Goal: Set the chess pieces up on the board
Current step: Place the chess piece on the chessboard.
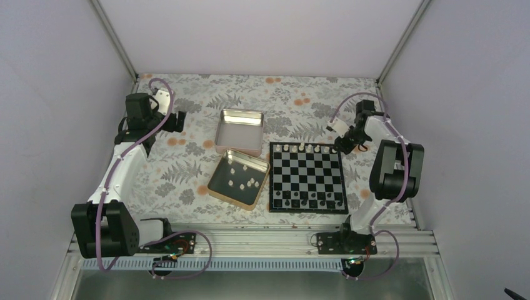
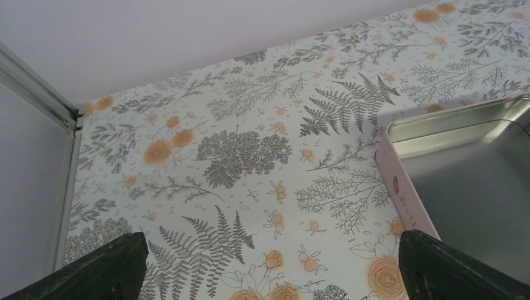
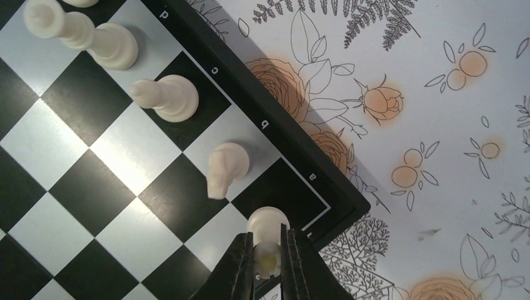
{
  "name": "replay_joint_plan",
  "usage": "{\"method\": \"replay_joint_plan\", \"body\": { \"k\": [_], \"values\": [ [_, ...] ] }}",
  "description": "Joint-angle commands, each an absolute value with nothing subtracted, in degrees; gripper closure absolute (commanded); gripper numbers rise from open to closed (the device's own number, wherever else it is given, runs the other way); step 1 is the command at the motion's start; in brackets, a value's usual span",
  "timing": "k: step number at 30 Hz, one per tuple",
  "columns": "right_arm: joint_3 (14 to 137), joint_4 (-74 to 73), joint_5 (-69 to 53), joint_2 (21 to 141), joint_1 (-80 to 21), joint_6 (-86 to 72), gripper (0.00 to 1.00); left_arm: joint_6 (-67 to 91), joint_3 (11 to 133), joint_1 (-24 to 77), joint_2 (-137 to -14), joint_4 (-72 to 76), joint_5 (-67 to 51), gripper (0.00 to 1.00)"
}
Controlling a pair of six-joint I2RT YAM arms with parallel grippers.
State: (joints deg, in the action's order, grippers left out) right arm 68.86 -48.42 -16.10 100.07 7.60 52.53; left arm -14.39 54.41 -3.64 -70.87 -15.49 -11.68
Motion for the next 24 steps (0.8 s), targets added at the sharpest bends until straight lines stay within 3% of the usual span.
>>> {"method": "replay_joint_plan", "body": {
  "k": [1, 24],
  "values": [
    [70.8, -47.2, -18.7, 101.6, 7.6, 52.2, 0.95, -14.8, 54.4, -3.9, -70.8, -15.3, -12.6, 0.00],
    [71.3, -47.4, -17.7, 103.1, 7.6, 52.4, 0.95, -15.0, 54.4, -3.9, -71.1, -15.6, -13.1, 0.00]
  ]
}}
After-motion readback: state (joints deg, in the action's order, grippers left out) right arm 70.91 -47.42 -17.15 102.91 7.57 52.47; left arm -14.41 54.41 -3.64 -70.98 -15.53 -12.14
